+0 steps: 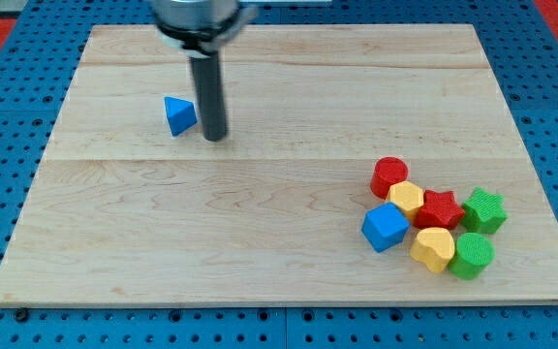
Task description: Move the blue triangle parallel to the red circle
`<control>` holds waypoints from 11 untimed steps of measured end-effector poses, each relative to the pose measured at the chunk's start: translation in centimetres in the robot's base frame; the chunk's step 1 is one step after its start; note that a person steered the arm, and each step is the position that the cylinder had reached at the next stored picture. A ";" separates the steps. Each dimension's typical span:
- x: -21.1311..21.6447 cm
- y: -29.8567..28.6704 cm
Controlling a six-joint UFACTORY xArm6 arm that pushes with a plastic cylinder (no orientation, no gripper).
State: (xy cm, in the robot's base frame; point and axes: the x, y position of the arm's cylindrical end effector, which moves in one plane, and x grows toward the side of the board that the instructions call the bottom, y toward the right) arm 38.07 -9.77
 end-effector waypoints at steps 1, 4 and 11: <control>-6.3 2.0; 9.0 -0.6; 9.6 9.6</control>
